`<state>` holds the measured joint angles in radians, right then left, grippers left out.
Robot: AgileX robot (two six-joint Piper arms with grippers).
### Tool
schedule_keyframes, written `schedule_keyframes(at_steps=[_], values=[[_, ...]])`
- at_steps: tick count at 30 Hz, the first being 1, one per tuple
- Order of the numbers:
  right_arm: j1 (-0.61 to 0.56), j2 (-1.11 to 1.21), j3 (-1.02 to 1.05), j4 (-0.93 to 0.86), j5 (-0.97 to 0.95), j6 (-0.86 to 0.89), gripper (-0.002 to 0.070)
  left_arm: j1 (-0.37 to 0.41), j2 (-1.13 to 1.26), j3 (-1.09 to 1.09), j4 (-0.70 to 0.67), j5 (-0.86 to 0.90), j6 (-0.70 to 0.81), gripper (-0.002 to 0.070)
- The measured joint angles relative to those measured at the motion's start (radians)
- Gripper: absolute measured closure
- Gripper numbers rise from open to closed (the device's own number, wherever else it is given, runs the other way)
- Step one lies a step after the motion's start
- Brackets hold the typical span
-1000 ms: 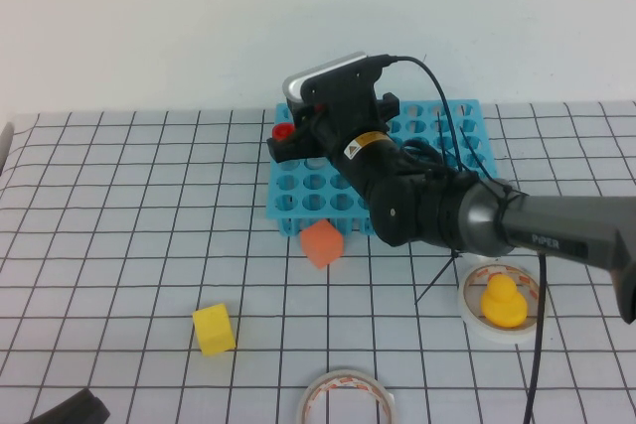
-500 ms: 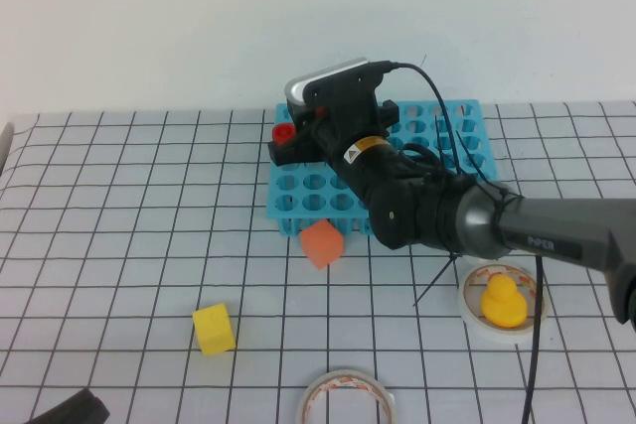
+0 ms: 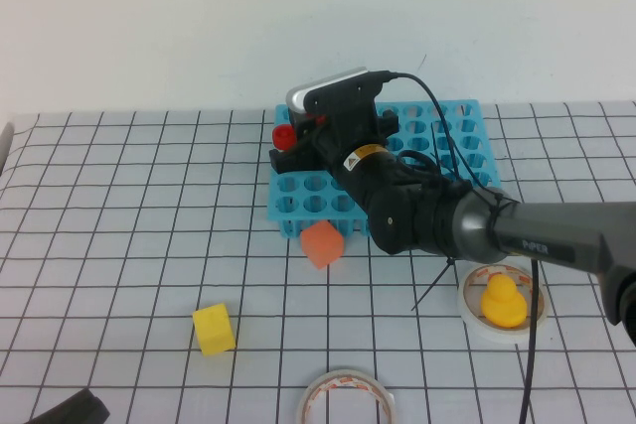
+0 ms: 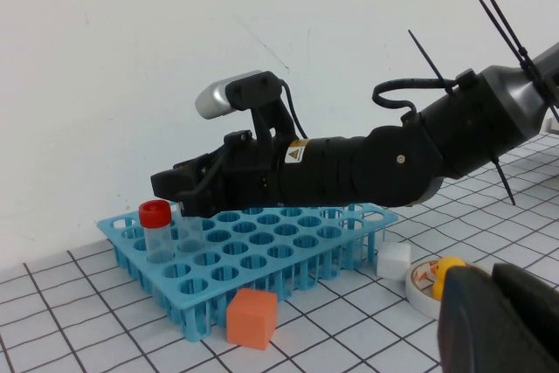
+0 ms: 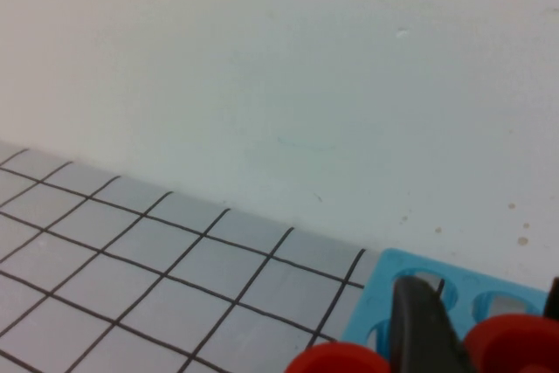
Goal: Place the test tubes
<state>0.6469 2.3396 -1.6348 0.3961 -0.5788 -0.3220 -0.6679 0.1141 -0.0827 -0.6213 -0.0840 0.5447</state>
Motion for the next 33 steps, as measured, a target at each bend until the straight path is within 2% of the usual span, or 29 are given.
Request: schedule_keyframes(at_steps=[7, 14, 21, 22, 24, 26, 28, 32, 33], values=[[0.000, 0.000, 0.000, 0.020, 0.004, 0.002, 0.0410, 0.000, 0.000, 0.000, 0.000, 0.000, 0.002, 0.0677], [0.000, 0.000, 0.000, 0.030, 0.016, 0.004, 0.0314, 0.000, 0.000, 0.000, 0.000, 0.000, 0.002, 0.0677], [-0.002, -0.053, 0.005, 0.028, 0.085, 0.023, 0.0304, 0.000, 0.000, 0.000, 0.000, 0.000, 0.002, 0.0677], [-0.002, -0.074, 0.009, 0.024, 0.117, 0.039, 0.0317, 0.000, 0.000, 0.000, 0.000, 0.000, 0.002, 0.0677], [0.006, -0.148, 0.038, -0.005, 0.177, 0.084, 0.0396, 0.000, 0.000, 0.000, 0.000, 0.000, 0.002, 0.0677], [0.022, -0.244, 0.097, -0.044, 0.194, 0.132, 0.0526, 0.000, 0.000, 0.000, 0.000, 0.000, 0.002, 0.0677], [0.040, -0.340, 0.178, -0.070, 0.176, 0.162, 0.0612, 0.000, 0.000, 0.000, 0.000, 0.000, 0.002, 0.0677], [0.063, -0.544, 0.337, -0.112, 0.168, 0.164, 0.0663, 0.000, 0.000, 0.000, 0.000, 0.000, 0.002, 0.0677], [0.064, -0.656, 0.420, -0.140, 0.209, 0.145, 0.0671, 0.000, 0.000, 0.000, 0.000, 0.000, 0.002, 0.0677]])
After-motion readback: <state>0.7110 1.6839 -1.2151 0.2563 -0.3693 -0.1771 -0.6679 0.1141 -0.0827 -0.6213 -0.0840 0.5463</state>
